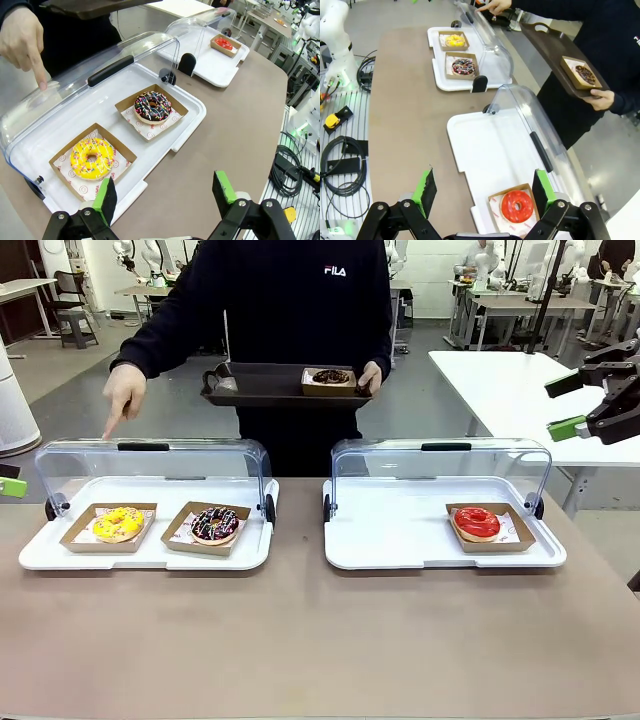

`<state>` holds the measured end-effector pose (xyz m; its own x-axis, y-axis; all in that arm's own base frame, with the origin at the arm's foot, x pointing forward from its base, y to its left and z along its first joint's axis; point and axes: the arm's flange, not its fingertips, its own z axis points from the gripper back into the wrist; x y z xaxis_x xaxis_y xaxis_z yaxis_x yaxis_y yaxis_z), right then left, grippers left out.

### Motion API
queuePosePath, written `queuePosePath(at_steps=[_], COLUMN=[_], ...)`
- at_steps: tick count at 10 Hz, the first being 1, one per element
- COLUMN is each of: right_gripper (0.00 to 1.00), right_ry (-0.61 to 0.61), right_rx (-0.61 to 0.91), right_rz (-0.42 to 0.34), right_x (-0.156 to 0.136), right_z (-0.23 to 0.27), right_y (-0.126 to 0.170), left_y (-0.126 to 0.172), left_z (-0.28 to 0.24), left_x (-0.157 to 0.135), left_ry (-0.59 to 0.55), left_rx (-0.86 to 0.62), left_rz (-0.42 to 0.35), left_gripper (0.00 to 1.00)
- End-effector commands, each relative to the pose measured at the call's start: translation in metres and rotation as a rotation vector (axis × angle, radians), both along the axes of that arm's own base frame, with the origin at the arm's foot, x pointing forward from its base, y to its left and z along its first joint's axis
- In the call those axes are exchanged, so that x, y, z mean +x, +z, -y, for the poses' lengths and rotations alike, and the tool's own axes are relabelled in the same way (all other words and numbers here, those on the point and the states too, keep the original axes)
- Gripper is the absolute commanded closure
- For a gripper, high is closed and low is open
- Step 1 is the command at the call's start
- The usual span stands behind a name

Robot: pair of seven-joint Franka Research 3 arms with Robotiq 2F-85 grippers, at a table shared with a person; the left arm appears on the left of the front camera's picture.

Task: Provide the desired donut to the person.
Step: Pick up and lift the Paper togo box containing the Donut pointed at by the person.

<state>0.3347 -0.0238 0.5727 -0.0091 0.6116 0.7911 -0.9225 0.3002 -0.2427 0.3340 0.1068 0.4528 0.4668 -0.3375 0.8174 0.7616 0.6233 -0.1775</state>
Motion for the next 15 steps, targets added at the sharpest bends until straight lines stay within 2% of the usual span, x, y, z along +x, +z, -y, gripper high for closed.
queuePosePath(at_steps=[1, 9, 10, 11, 13, 15], right_gripper=[0.0, 0.0, 0.0, 0.0, 0.0, 0.0], right_ry=[0.016, 0.016, 0.016, 0.016, 0.016, 0.016], right_rx=[0.0, 0.0, 0.0, 0.0, 0.0, 0.0], right_rz=[0.015, 0.015, 0.015, 0.015, 0.015, 0.015], right_x=[-0.001, -0.001, -0.001, -0.001, -0.001, -0.001], right_z=[0.0, 0.0, 0.0, 0.0, 0.0, 0.0], right_y=[-0.003, -0.003, -0.003, -0.003, -0.003, -0.003], left_y=[-0.002, -0.002, 0.0, 0.003, -0.002, -0.022], left_z=[-0.002, -0.002, 0.0, 0.013, 0.034, 0.046], left_x=[0.001, 0.001, 0.0, 0.011, 0.034, 0.064], left_ry=[-0.008, -0.008, 0.0, -0.023, -0.131, -0.238], left_rx=[-0.012, -0.012, 0.0, 0.217, 0.443, 0.649], left_rz=[0.029, 0.029, 0.0, -0.057, -0.085, -0.014], left_gripper=[0.0, 0.0, 0.0, 0.0, 0.0, 0.0])
